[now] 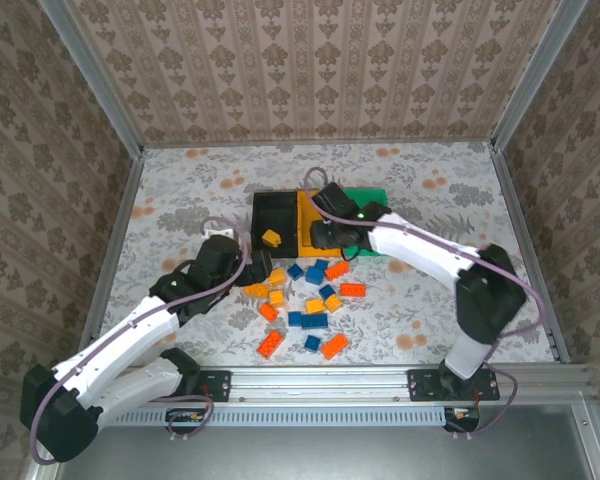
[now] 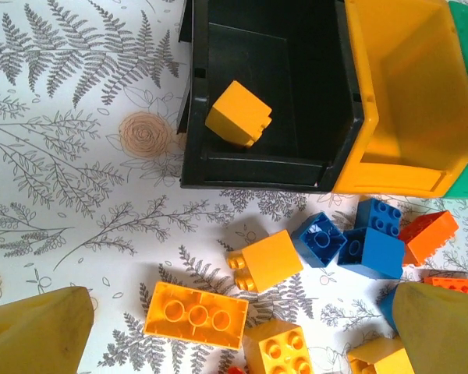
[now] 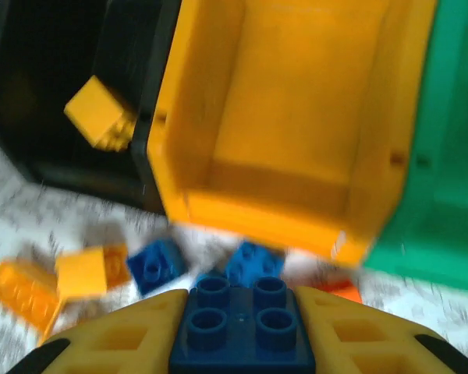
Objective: Sort the legos into containers by color
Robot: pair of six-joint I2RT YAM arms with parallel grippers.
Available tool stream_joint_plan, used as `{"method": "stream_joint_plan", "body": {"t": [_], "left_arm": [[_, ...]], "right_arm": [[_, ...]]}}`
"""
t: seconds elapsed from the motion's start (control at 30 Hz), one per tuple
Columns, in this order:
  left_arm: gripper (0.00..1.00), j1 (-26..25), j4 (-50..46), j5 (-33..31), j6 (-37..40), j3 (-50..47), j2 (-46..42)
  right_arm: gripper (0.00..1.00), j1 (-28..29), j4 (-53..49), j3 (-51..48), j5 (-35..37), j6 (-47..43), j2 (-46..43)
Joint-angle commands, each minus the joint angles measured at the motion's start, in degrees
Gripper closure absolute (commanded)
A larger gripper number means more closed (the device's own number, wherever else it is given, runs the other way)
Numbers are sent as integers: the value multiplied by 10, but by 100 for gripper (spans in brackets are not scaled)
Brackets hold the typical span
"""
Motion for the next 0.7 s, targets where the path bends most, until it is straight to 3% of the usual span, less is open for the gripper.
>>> {"method": "stream_joint_plan", "body": {"t": [0.0, 0.13, 0.27, 0.5, 0.67], "left_arm": [[0, 5, -14, 10, -19, -13, -16], [0, 7, -14, 20, -16, -15, -17], [0, 9, -16, 21, -12, -16, -16], [0, 16, -23, 28, 7, -10, -4], [9, 21, -26, 48, 8, -3, 64]], "right_arm": [[64, -17, -28, 60, 32, -11, 59], [53, -27, -44, 114, 40, -12, 109], [35, -28, -51, 140, 34, -11, 120], [29, -22, -28, 86, 17, 0, 36], [27, -9, 3, -13, 12, 16, -46]]}}
